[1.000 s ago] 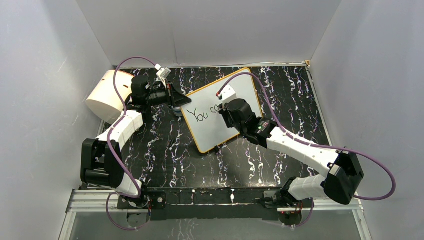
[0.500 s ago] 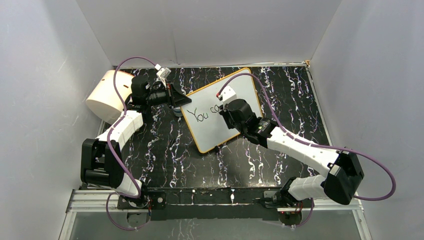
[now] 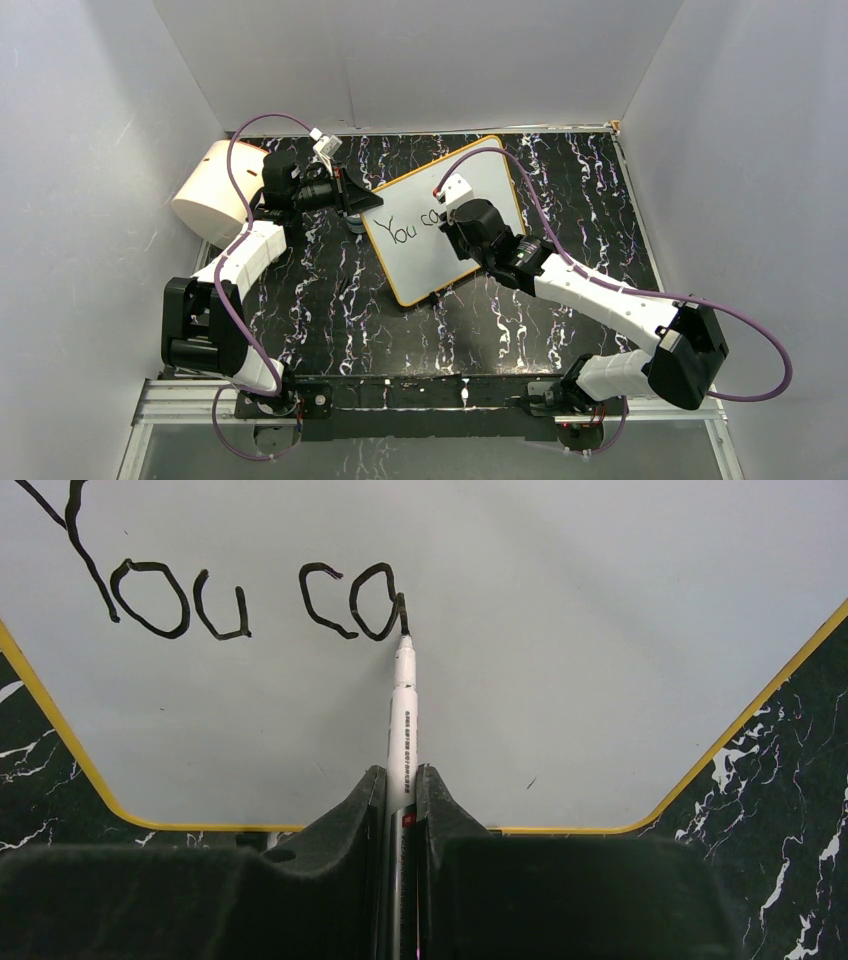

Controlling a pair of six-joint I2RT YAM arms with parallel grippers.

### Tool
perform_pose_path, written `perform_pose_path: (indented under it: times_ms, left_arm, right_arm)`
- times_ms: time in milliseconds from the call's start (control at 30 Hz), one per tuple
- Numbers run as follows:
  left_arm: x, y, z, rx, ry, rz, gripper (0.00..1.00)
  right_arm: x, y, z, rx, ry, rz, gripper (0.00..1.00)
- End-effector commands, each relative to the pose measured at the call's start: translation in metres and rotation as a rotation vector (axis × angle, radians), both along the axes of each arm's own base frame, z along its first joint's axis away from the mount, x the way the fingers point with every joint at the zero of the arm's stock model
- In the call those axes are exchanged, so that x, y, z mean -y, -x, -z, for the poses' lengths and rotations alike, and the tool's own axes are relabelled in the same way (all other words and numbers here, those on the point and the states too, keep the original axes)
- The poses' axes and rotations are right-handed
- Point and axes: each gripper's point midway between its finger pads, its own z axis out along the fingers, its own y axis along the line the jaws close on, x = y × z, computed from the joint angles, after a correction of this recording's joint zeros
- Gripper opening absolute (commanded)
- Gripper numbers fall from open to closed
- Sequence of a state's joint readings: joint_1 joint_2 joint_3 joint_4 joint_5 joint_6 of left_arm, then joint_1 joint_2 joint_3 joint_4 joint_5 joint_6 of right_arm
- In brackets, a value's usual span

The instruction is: Write a sentence on the whiteboard

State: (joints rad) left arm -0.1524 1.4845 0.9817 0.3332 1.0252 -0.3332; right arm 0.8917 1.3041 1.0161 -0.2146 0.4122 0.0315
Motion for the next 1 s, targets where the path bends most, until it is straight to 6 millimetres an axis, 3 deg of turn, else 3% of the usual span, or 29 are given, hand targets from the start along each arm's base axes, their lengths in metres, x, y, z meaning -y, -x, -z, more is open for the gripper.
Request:
perform_pose_path:
  times_ms: [0,500,700,967]
  left_arm:
    - [0.013,0.022,0.032,-0.104,-0.031,0.086,0.0]
    - [0.013,0.022,0.031,-0.103,-0.03,0.086,0.0]
    - [0.013,0.023,0.031,-0.102,-0.03,0.086,0.0]
    - [0.014,0.023,0.031,-0.102,-0.029,0.091,0.0]
  right_arm:
    - [0.005,0.0,-0.003,0.009,-0.01,0.014,0.0]
    - [0.007,-0.007,-0.028,0.078,-0.069,0.051,0.0]
    - [0.003,-0.01,-0.044,0.113,-0.101,0.042,0.0]
    - [-0.009,-0.016,-0.049,0.127,-0.112,0.019,0.0]
